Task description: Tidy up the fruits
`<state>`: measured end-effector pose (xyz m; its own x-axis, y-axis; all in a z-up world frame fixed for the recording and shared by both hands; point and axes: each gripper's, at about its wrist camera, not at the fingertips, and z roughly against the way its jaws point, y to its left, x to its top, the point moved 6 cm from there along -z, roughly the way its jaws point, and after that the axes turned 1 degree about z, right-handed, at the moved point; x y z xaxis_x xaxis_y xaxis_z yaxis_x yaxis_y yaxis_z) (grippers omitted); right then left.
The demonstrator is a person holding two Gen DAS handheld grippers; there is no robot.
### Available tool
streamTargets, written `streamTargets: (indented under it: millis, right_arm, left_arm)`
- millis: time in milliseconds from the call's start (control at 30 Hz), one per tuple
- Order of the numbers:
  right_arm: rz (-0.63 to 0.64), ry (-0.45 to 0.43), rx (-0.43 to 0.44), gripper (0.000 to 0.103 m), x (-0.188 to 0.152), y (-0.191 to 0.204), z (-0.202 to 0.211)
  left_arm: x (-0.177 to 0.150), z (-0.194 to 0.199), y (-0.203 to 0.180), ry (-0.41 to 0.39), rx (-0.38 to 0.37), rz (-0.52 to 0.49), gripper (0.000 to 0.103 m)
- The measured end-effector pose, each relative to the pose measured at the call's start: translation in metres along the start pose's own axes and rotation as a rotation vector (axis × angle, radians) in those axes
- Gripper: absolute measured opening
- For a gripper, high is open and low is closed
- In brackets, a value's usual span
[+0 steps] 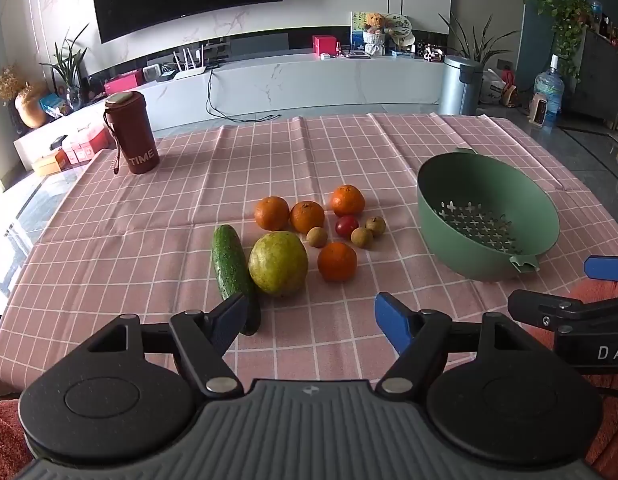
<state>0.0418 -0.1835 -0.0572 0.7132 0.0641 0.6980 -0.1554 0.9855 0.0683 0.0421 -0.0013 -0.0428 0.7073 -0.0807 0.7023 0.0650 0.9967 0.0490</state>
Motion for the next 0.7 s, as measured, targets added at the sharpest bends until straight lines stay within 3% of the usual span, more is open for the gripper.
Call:
streamTargets:
  millis: [700]
  right_arm:
    - [-0.008, -0.023, -0.005, 0.099, 0.0005, 0.0006, 0.0032]
  left_arm:
    - [0.0011, 0.0012, 0.0, 0.002, -0.002, 0.004, 0.086]
